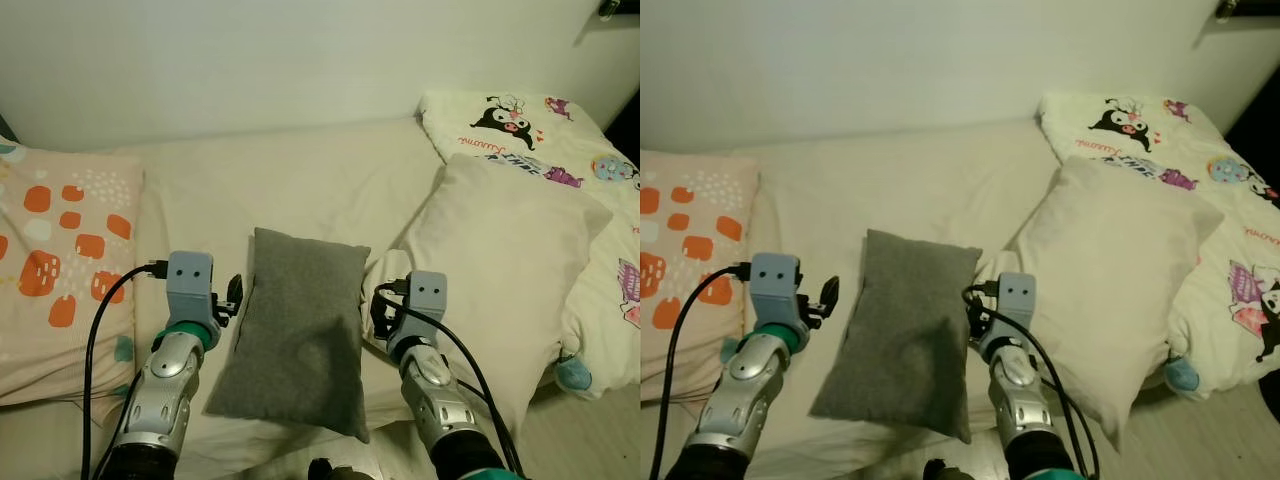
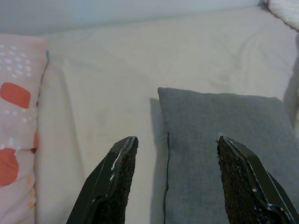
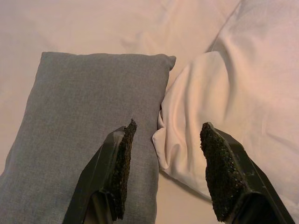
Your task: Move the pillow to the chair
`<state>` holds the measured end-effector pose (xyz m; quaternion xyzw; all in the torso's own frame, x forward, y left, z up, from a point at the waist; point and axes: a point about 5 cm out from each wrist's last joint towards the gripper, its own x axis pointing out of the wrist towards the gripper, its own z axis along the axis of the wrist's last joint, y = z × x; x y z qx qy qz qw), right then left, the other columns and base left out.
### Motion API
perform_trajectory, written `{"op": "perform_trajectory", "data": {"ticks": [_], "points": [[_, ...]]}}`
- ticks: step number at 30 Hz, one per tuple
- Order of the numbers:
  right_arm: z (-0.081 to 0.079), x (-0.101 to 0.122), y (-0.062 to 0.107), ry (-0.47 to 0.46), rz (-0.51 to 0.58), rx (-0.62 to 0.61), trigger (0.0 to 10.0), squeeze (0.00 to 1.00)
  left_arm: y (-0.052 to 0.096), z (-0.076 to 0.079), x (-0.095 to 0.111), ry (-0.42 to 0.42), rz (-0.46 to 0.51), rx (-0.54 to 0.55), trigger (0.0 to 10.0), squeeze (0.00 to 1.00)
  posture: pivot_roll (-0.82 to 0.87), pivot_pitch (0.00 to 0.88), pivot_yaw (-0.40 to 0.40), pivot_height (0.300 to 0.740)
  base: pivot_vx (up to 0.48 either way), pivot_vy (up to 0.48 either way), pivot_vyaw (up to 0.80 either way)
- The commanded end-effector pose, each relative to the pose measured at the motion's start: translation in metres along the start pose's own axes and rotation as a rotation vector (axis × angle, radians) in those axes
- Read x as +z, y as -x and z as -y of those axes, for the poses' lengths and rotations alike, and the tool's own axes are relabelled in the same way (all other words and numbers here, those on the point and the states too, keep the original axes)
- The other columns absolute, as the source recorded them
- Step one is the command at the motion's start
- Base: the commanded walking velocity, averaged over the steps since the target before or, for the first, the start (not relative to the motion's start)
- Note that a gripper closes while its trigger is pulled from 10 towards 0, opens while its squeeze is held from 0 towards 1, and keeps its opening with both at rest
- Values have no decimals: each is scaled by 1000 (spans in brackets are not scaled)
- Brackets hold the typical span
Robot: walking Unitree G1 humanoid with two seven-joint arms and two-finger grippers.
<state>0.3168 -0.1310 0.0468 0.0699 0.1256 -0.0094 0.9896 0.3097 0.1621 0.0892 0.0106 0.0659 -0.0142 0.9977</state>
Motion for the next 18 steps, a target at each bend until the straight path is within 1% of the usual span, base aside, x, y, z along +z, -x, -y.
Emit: {"op": "perform_trajectory", "data": {"ticks": [1, 18], "points": [[4, -4, 2, -5, -16, -15, 10000, 0, 1, 1, -7, 3, -26, -3, 10000, 0, 48, 62, 14, 740, -240, 0, 0], [2, -5, 2, -3, -21, -5, 10000, 0, 2, -1, -9, 13, -30, 1, 10000, 0, 49, 52, 9, 740, -351, 0, 0]]}}
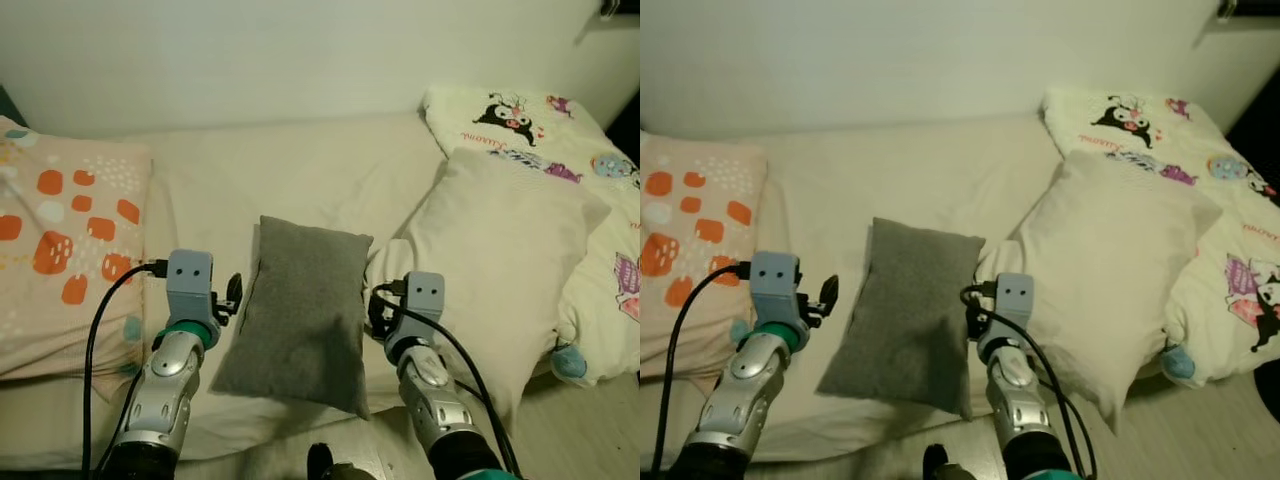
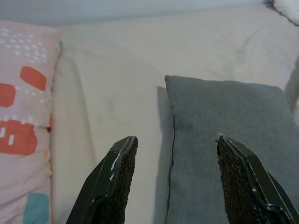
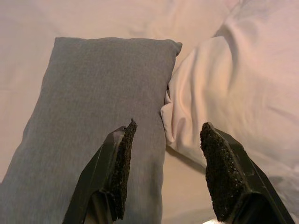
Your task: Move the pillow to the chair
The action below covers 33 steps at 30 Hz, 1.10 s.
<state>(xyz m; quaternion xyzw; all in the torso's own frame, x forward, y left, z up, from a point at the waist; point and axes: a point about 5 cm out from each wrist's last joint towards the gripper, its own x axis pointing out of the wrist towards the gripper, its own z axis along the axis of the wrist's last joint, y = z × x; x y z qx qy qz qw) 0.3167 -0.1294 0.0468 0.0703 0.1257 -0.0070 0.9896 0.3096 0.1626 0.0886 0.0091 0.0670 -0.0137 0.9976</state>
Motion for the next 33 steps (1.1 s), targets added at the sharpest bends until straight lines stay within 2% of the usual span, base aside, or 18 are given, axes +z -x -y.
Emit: {"op": "perform_trajectory", "data": {"ticks": [1, 4, 27, 33], "points": [[3, -5, 2, -3, -20, -10, 10000, 0, 2, 0, -8, 9, -28, 0, 10000, 0, 49, 52, 9, 740, -352, 0, 0], [3, -5, 2, -3, -20, -10, 10000, 0, 2, 0, -8, 9, -28, 0, 10000, 0, 49, 52, 9, 740, -332, 0, 0], [-2, -4, 0, 5, -24, 19, 10000, 0, 4, -7, -13, 7, -55, 44, 10000, 0, 54, 67, -4, 740, 0, 0, 0], [-4, -3, -1, 14, -25, 32, 10000, 0, 3, -10, -13, 5, -54, 83, 10000, 0, 53, 56, -7, 740, 0, 0, 0]]}}
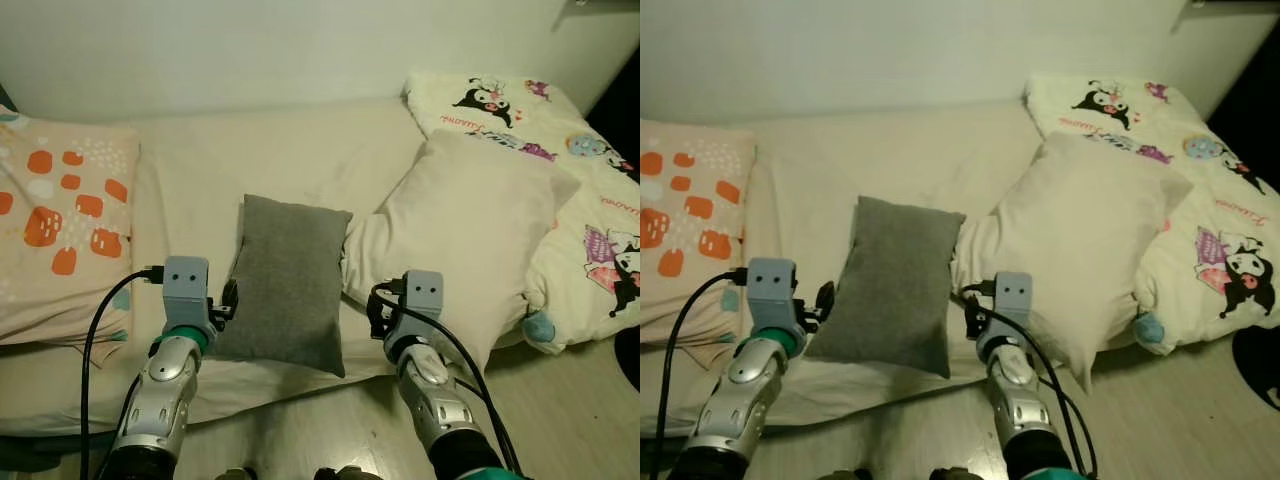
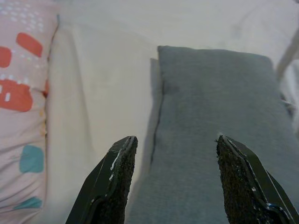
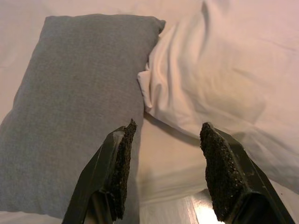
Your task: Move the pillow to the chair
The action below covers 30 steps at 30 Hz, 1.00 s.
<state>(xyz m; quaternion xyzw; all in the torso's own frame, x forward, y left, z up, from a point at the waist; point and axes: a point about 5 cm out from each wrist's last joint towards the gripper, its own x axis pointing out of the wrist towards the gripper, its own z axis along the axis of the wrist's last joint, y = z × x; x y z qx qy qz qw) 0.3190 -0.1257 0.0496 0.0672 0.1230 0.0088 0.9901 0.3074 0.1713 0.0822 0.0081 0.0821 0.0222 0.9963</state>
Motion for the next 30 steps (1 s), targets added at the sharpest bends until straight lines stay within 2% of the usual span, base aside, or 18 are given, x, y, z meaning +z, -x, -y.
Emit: {"op": "perform_trajectory", "data": {"ticks": [1, 9, 25, 30], "points": [[0, -6, 1, 4, -28, 1, 10000, 0, 1, -1, -6, -3, -23, 12, 10000, 0, 53, 56, -7, 740, 0, 0, 0], [-1, -5, -1, 11, -29, 8, 10000, 0, 1, 1, -6, 3, -25, 4, 10000, 0, 64, 52, -4, 740, 0, 0, 0], [-7, -7, 0, -16, -32, 28, 10000, 0, -1, -4, -6, -49, -37, 43, 10000, 0, 69, 57, 14, 740, 0, 0, 0], [-8, -8, 1, -17, -32, 29, 10000, 0, -2, -4, -5, -63, -32, 26, 10000, 0, 72, 62, 16, 740, 0, 0, 0]]}}
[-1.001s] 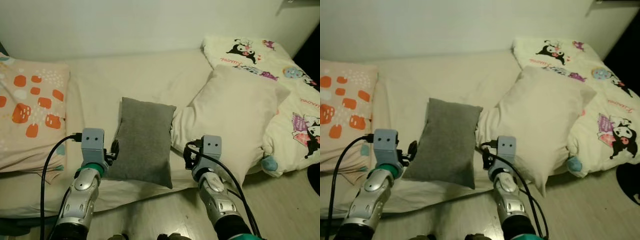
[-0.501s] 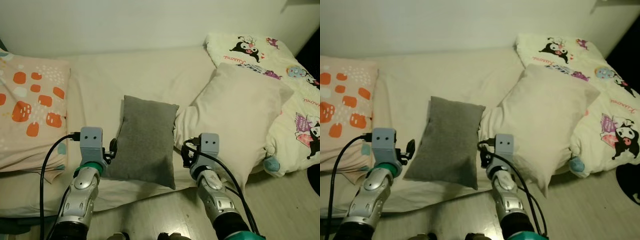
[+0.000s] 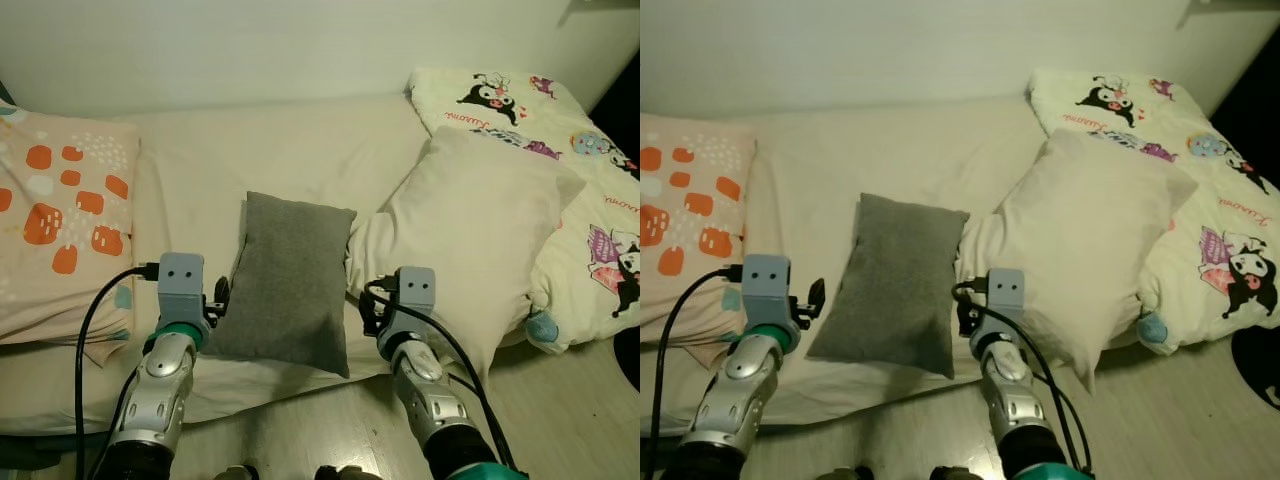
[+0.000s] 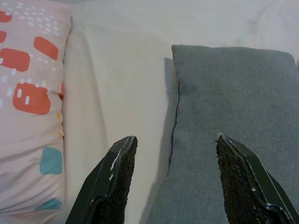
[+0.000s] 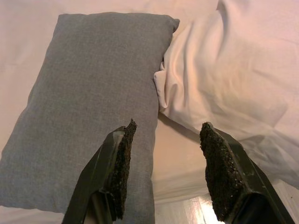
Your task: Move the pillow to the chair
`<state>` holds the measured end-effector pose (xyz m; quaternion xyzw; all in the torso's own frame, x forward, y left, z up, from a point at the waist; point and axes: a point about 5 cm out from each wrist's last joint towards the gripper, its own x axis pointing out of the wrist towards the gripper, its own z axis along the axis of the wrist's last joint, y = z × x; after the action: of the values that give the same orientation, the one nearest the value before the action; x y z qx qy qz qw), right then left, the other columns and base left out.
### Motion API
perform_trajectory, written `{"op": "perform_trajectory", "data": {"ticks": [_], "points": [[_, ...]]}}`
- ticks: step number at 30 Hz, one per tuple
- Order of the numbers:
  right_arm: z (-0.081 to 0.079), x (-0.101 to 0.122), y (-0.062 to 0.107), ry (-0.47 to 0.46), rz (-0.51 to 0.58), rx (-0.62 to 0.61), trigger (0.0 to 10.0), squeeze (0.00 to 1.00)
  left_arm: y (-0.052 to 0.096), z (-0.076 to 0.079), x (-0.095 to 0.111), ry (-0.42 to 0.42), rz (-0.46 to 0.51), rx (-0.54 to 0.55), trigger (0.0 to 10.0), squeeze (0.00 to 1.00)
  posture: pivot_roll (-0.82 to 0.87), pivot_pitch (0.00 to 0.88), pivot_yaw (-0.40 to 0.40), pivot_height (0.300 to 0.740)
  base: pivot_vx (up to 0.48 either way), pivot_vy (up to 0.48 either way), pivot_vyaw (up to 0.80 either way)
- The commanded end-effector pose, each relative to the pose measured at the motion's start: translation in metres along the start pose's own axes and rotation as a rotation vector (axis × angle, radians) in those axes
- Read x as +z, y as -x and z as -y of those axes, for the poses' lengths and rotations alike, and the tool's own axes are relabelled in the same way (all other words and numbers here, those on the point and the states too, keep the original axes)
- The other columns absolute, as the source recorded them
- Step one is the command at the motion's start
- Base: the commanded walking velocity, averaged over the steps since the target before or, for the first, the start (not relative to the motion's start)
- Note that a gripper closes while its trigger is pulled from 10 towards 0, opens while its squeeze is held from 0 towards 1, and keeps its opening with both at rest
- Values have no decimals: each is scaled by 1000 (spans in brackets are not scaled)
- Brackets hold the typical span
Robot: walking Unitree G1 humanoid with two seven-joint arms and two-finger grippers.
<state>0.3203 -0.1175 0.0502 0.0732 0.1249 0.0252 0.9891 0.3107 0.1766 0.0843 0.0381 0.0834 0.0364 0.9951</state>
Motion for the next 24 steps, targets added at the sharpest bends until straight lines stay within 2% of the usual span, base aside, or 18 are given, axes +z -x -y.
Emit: {"op": "perform_trajectory", "data": {"ticks": [1, 11, 24], "points": [[0, -10, 3, -10, -32, -2, 10000, 0, 1, 2, -7, -4, -26, -13, 10000, 0, 72, 62, 14, 735, 0, 0, 0], [0, -10, 3, -8, -32, 0, 10000, 0, 2, 6, -8, 14, -33, -29, 10000, 0, 67, 46, 14, 690, 0, 0, 0], [1, -12, 5, -9, -31, -2, 10000, 0, 0, 6, -7, -1, -25, -40, 10000, 0, 58, 37, 18, 630, 0, 0, 0]]}}
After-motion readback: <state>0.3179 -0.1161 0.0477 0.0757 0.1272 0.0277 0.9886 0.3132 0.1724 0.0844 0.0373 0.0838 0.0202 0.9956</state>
